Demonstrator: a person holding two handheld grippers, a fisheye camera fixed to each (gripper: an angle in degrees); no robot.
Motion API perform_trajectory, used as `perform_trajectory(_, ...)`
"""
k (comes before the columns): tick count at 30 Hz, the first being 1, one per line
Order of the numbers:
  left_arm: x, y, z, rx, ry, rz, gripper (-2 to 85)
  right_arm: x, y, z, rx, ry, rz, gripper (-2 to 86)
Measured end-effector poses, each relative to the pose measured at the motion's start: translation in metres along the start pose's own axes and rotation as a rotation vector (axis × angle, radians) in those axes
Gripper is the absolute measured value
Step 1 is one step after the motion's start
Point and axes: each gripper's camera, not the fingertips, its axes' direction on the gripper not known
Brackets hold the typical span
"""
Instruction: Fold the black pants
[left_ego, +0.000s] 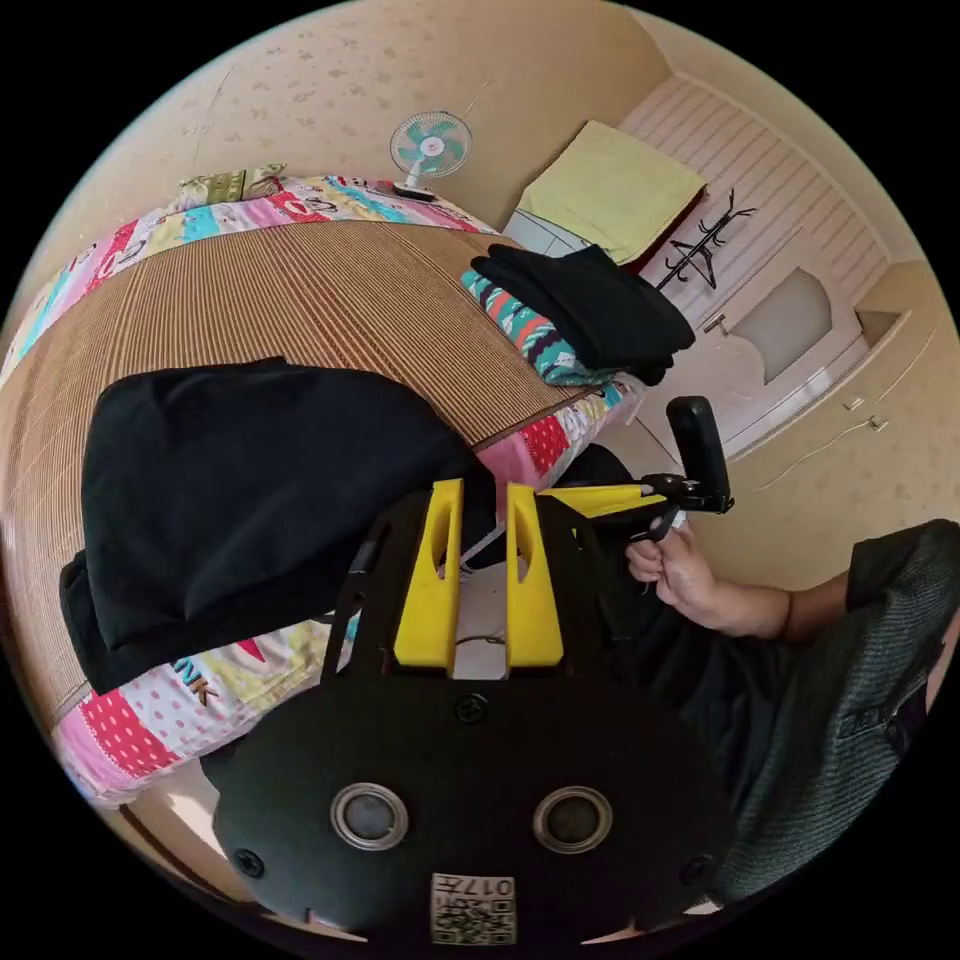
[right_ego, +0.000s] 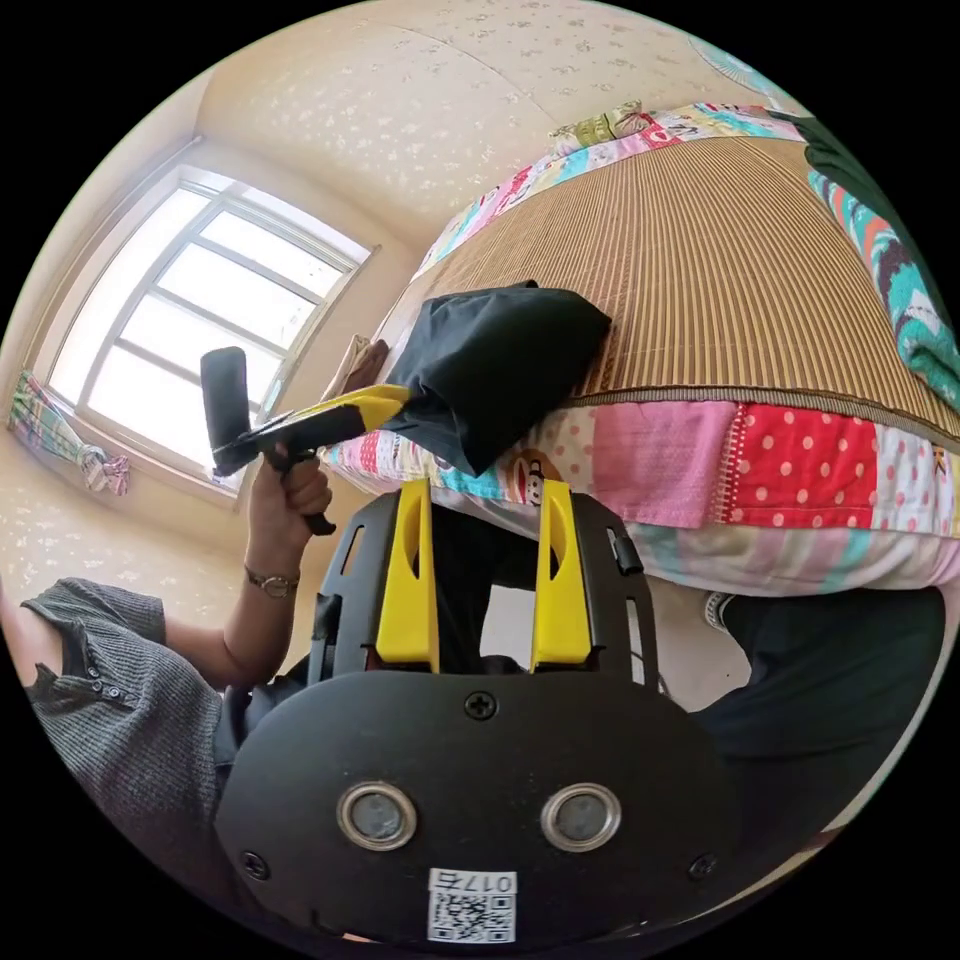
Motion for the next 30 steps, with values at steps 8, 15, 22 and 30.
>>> perform_trajectory(8, -0.147, 0.091, -0.064, 0.13, -0.263, -0.533, 12.5, -0.021, -0.023, 0.138, -0.229, 0.182, -0.227, 11.8)
perform_trajectory(15, -0.15, 0.086, -0.026, 0.12, -0.22, -0.343, 12.6, -0.135, -0.068, 0.069, 0.217, 0.314, -0.51, 3.0)
perform_trajectory(22, -0.106, 0.042, 0.012, 0.154, -0.055, -0.215, 19.3, -0.262, -0.051, 0.018, 0.511, 0.49, -0.795, 2.9)
perform_trajectory(30, -0.018, 0.001, 0.076, 0.075, -0.059, -0.016, 22.9, -0.32, -0.025, -0.004, 0.726, 0.621, -0.804, 3.1)
